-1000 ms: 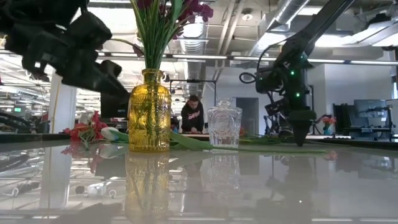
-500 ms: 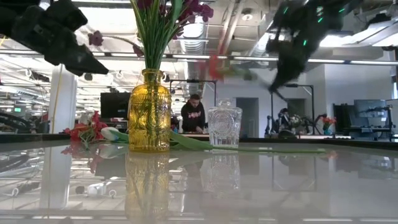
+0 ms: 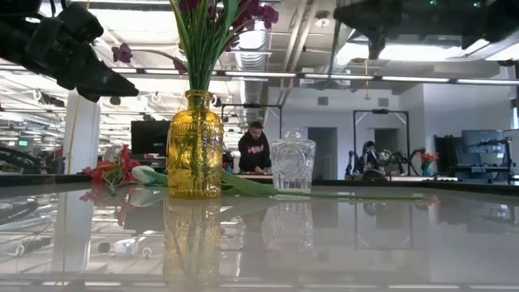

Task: Sort flowers into vase by color
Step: Put the right red flowers into the transparent vase

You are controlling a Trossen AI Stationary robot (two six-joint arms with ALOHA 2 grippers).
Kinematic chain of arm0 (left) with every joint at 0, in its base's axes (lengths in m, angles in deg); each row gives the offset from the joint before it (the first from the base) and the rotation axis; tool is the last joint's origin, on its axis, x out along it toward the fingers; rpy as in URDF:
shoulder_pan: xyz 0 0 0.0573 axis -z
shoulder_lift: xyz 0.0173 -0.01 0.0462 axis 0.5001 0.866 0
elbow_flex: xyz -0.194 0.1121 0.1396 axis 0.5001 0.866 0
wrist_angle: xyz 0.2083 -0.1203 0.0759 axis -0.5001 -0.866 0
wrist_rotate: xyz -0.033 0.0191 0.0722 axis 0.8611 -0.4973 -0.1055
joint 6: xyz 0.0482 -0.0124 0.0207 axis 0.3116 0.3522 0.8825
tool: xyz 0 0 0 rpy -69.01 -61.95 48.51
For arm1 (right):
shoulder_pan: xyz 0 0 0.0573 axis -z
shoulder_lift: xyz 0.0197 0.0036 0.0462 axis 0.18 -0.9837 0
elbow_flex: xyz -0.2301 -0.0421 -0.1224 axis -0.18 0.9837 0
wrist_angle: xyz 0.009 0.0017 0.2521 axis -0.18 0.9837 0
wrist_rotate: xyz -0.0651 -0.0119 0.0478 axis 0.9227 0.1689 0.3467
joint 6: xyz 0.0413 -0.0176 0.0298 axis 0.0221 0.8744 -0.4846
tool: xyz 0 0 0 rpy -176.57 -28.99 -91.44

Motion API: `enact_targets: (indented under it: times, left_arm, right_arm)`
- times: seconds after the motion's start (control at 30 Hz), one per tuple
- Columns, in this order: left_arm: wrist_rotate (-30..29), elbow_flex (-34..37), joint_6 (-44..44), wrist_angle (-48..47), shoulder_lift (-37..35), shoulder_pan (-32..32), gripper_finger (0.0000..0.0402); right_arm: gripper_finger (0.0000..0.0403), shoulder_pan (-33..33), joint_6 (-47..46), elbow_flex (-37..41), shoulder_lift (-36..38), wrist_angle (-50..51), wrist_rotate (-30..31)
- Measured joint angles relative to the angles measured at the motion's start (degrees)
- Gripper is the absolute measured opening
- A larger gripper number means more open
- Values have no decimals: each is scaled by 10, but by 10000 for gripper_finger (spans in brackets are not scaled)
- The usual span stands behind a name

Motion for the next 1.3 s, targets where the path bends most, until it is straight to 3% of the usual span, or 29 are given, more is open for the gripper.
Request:
enact_targets:
  times: [0.23,0.47,0.63,0.9,1.3]
  left_arm:
    - [-3,0,9,22,1,0,114]
    - [-3,0,14,32,2,0,114]
    - [-2,0,15,31,4,0,114]
    - [-2,0,27,31,4,0,114]
    - [-2,0,28,31,4,0,114]
  right_arm:
    - [21,-85,56,19,-102,-134,127]
    - [21,-98,54,19,-229,-294,133]
    - [21,-94,56,18,-274,-318,134]
    - [21,-92,50,18,-306,-332,136]
    - [21,-85,67,18,-284,-332,136]
